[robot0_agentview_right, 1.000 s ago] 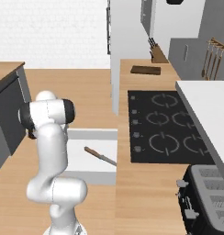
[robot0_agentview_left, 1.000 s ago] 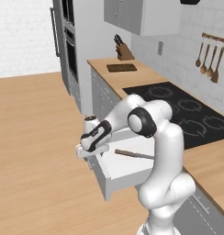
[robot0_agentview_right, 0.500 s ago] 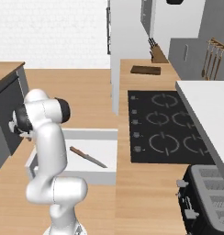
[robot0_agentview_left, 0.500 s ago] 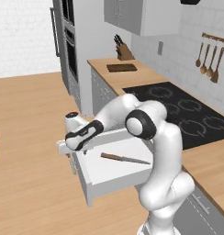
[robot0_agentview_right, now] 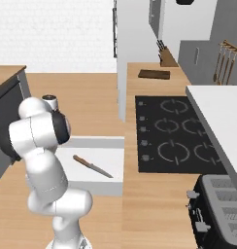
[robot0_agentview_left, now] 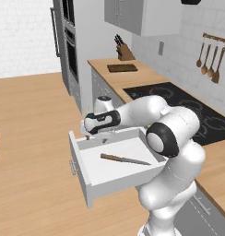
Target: Pick up the knife from the drawer and place it on the cutting board. Then place the meat from the plate to the cutting board.
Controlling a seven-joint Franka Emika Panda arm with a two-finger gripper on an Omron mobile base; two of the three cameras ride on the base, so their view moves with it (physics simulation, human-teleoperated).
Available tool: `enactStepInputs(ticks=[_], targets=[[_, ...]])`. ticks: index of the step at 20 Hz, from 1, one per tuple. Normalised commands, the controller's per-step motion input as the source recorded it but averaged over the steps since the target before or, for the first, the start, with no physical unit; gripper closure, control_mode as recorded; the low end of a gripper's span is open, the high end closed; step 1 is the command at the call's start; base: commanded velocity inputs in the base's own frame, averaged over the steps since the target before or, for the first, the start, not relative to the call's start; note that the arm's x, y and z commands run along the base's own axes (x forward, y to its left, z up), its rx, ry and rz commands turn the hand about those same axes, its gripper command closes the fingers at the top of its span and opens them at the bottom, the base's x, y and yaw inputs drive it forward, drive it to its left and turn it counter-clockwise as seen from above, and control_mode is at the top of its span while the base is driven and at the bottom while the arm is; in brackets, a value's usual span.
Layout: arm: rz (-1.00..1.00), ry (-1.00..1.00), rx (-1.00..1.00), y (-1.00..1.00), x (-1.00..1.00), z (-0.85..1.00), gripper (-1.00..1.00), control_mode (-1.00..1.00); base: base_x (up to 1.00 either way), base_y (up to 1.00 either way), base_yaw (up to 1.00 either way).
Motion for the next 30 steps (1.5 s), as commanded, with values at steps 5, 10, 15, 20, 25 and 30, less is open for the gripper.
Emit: enactStepInputs(ticks=[5, 10, 15, 20, 25, 30], targets=[[0.01, -0.03, -0.14, -1.00, -0.16, -0.15, -1.00, -1.00, 0.00, 0.00, 0.00], [0.38, -0.03, -0.17, -0.94, 0.04, -0.44, -1.00, -1.00, 0.00, 0.00, 0.00], [0.52, 0.05, -0.15, -0.43, 0.35, -0.72, -1.00, -1.00, 0.00, 0.00, 0.00], [0.35, 0.01, -0.02, 0.00, 0.07, -0.35, -1.00, -1.00, 0.00, 0.00, 0.00], [0.03, 0.00, -0.04, 0.00, 0.12, -0.16, -1.00, -1.00, 0.00, 0.00, 0.00], [0.00, 0.05, -0.05, 0.17, 0.29, -0.09, -1.00, -1.00, 0.00, 0.00, 0.00]])
